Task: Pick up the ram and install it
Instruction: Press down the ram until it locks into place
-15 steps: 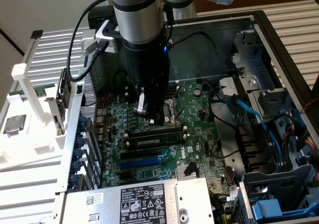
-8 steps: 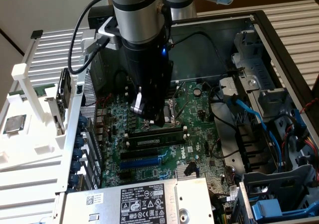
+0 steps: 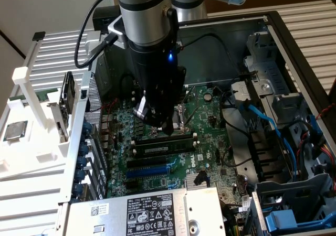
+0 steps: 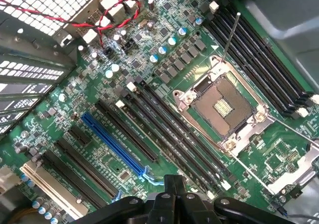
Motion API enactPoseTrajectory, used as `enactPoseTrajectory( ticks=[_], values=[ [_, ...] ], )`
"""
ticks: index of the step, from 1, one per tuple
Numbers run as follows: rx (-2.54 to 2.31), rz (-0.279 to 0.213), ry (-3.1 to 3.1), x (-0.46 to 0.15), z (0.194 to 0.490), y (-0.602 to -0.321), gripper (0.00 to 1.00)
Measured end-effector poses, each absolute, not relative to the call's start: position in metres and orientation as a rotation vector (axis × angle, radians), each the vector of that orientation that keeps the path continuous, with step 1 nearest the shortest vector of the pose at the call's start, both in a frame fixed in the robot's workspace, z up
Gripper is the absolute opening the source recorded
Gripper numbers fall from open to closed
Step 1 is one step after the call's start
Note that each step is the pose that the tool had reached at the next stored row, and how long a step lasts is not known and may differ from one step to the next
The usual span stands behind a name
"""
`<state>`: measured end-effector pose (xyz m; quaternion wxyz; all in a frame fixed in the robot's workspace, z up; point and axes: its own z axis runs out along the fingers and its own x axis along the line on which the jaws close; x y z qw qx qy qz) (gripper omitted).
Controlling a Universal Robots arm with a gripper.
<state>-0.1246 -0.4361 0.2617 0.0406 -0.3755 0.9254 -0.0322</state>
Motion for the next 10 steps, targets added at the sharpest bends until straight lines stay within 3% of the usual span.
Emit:
enactPoseTrajectory(
  ticks=[10],
  values=[
    [-0.893, -0.109, 2.932, -0.1247, 0.2589, -0.4361, 0.1]
  ],
)
